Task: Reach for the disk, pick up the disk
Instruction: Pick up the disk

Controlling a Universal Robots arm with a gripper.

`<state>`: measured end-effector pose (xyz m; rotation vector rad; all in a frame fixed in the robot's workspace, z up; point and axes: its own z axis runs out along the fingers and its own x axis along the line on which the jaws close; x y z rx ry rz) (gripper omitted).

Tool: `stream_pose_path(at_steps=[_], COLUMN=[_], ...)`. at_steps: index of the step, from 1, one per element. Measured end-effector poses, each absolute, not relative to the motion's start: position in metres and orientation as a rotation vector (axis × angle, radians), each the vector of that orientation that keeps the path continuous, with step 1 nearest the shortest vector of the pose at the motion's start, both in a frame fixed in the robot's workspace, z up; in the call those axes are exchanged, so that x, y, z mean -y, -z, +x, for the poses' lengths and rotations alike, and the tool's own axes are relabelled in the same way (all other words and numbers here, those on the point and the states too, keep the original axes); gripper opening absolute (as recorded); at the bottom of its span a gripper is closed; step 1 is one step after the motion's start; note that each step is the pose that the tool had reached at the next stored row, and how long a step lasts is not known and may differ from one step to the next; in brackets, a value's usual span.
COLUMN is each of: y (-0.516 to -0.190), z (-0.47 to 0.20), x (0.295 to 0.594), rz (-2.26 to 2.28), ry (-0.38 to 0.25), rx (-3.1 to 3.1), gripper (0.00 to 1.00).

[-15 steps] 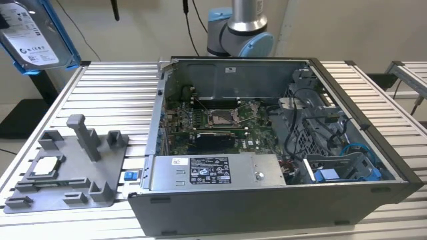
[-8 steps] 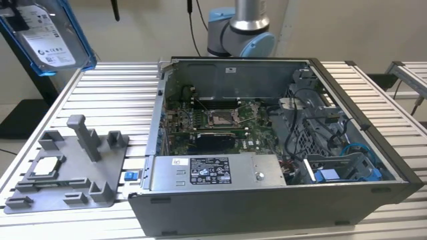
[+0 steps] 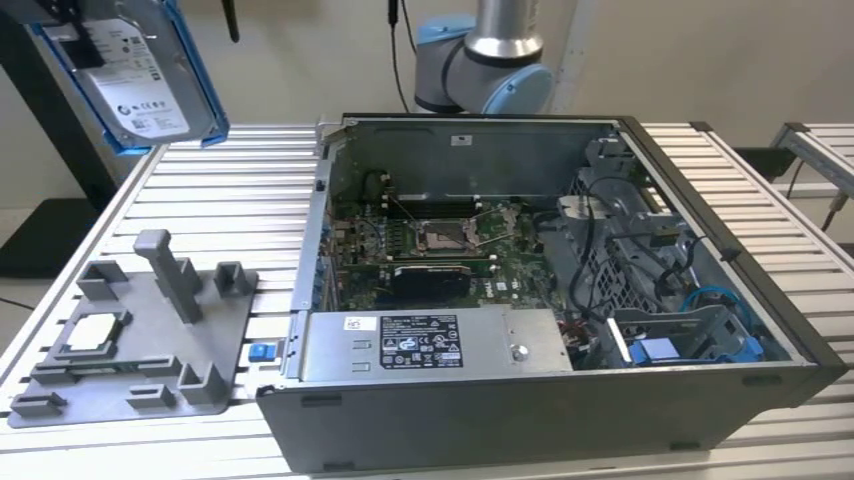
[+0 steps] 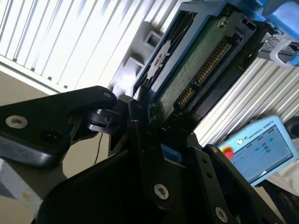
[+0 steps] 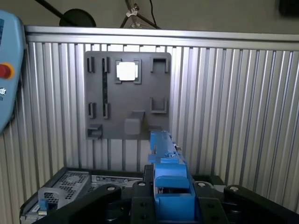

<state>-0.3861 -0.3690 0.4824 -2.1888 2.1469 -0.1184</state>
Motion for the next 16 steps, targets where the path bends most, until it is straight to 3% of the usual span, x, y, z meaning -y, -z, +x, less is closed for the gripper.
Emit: stream_pose_path(at_steps=[16], y=[-0.473], z=[-0.335], x=[0.369], rz=[-2.189], ry=[0.118], rx=[-2.147], gripper=[0.0])
